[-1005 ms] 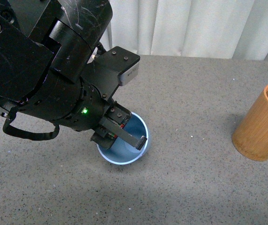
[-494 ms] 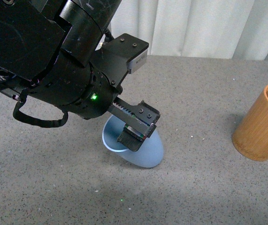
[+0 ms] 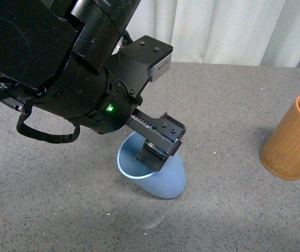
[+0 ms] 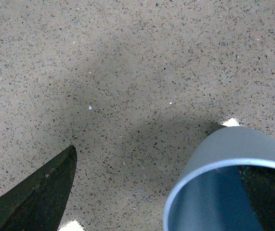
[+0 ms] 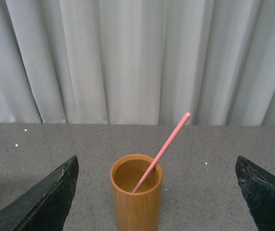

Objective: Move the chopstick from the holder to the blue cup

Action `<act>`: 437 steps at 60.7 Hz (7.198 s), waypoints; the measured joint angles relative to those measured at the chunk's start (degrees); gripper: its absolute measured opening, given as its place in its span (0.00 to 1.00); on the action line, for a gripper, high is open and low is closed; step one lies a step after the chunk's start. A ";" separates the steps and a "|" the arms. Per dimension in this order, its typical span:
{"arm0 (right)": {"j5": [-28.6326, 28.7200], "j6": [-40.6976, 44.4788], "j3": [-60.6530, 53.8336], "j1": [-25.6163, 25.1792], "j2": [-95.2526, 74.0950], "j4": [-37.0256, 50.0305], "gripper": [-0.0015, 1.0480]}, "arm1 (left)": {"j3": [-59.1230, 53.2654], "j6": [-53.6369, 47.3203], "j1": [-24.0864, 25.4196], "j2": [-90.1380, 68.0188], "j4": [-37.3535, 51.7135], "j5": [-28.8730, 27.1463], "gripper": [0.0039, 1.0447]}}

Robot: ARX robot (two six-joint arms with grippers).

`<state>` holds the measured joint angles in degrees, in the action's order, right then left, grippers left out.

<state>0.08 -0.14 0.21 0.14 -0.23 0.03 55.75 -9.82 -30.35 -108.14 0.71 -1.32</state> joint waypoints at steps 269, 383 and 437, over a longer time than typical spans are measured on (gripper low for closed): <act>-15.85 -15.72 44.30 2.95 -101.31 22.16 0.91 | -54.64 10.10 30.29 107.93 -0.68 1.33 0.94; -11.96 -22.51 39.76 1.27 -88.37 28.11 0.01 | -54.64 10.10 30.29 107.93 -0.68 1.31 0.94; -11.32 -23.39 46.03 5.46 -77.70 21.38 0.01 | -54.64 10.10 30.29 107.93 -0.68 1.31 0.94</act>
<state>-11.25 -23.53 46.24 5.61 -77.93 21.41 1.10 0.27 -0.05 -0.21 0.03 -0.01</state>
